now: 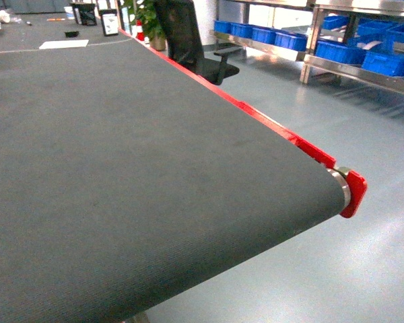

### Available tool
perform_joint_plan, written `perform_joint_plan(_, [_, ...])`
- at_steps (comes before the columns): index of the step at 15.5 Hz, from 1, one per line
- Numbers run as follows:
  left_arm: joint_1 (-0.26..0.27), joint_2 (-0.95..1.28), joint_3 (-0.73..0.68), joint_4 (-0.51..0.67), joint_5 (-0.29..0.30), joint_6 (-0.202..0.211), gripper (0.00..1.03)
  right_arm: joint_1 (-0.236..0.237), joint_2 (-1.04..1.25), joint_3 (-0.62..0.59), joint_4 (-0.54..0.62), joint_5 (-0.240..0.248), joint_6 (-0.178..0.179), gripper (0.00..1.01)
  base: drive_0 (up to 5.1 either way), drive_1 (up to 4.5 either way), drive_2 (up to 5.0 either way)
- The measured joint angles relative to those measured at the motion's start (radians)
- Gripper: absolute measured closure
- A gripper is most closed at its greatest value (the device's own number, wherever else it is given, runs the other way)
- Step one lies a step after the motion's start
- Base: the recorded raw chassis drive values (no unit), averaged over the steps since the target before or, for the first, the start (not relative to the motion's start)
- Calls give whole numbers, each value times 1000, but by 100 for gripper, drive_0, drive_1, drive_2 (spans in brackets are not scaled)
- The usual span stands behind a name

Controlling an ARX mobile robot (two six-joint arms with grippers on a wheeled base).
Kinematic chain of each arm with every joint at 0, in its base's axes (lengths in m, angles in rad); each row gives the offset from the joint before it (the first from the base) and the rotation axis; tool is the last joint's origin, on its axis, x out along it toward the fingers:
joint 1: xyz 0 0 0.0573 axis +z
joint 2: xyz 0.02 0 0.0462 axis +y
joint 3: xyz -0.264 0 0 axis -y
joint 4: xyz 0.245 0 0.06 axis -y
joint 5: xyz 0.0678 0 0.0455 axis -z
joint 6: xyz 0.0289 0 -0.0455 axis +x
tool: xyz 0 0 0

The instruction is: Sort blue parts and orange caps into right shelf containers

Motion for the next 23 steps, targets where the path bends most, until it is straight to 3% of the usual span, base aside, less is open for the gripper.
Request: perform_joint_plan(23, [0, 0, 0, 0, 0, 0, 60, 0, 0, 0, 0, 0, 0, 61, -164, -164, -164])
